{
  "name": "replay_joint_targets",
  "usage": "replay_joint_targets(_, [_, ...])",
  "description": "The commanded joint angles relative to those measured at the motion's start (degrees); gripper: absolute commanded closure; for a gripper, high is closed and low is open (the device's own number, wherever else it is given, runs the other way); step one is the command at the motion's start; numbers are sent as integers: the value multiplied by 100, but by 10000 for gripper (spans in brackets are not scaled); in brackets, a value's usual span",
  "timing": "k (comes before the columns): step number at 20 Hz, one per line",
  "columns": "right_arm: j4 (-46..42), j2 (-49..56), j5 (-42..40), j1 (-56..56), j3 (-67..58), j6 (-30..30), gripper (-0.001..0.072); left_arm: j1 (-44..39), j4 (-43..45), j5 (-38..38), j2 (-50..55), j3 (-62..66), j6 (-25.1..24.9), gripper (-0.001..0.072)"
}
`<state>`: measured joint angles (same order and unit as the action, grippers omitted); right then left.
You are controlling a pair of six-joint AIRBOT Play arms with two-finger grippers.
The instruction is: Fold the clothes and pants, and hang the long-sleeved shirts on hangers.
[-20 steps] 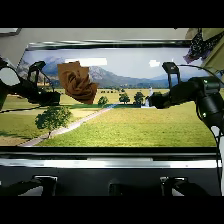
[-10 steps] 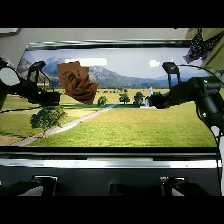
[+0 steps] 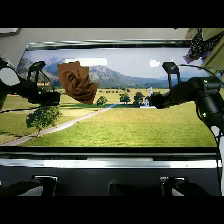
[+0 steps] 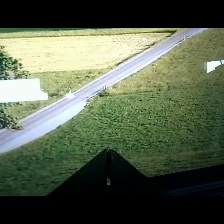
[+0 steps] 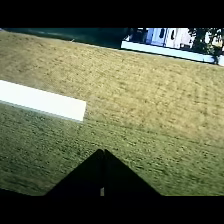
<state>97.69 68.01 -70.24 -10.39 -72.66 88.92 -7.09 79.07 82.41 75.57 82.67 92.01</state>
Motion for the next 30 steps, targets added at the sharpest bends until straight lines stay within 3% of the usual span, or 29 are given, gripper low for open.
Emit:
replay_joint_targets(1, [2, -2, 103, -4, 0, -2, 677, 20, 7, -140, 35, 0, 31, 588])
replay_joint_targets(2, [2, -2, 144, -4, 0, -2, 677, 31, 15, -282, 52, 0, 55, 384])
replay_joint_targets(3, [0, -2, 133, -4, 0, -2, 676, 37, 98, -632, 76, 4, 98, 53])
replay_joint_targets(4, [-2, -2, 133, -4, 2, -2, 658, 61, 280, -1198, 125, 55, 374, -13])
replay_joint_targets(7, [0, -2, 81, -4, 0, -31, 455, 142, 520, -2465, 800, 507, 820, -13])
replay_joint_targets(12, [0, -2, 157, -4, 2, -197, 440, 90, 546, -2608, 3058, 1519, 835, -13])
replay_joint_targets(15, [2, -2, 155, -4, 2, -326, 440, 11, 535, -2516, 3781, 1945, 833, -13])
replay_joint_targets(16, [0, -2, 157, -4, 2, -326, 440, -13, 516, -2481, 3851, 2011, 835, 26])
replay_joint_targets(17, [0, -2, 160, -4, 2, -323, 440, -15, 492, -2483, 3842, 2015, 835, 245])
replay_joint_targets(18, [0, -2, 155, -4, 0, -326, 440, -24, 431, -2396, 3803, 2048, 833, 551])
replay_joint_targets(19, [2, -2, 122, -4, 0, -385, 440, -31, 374, -2201, 3764, 2124, 772, 692])
replay_joint_targets(22, [-4, -4, -310, -4, 0, -562, 440, -146, -142, -1246, 3521, 2400, 332, 694])
replay_joint_targets(23, [-96, -4, -542, -4, 0, -678, 407, -245, -385, -940, 3370, 2441, 334, 694])
replay_joint_targets(24, [-262, -7, -796, -4, 0, -872, 284, -376, -660, -748, 3206, 2441, 337, 694])
replay_joint_targets(25, [-474, -28, -1113, -4, 0, -927, 218, -568, -1001, -605, 3036, 2441, 339, 694])
replay_joint_targets(27, [-957, -157, -1681, -4, 0, -922, 218, -1091, -1582, -514, 2769, 2441, 402, 694])
replay_joint_targets(30, [-1707, -595, -2267, -4, 0, -922, 218, -2124, -1853, -592, 2697, 2439, 927, 694])
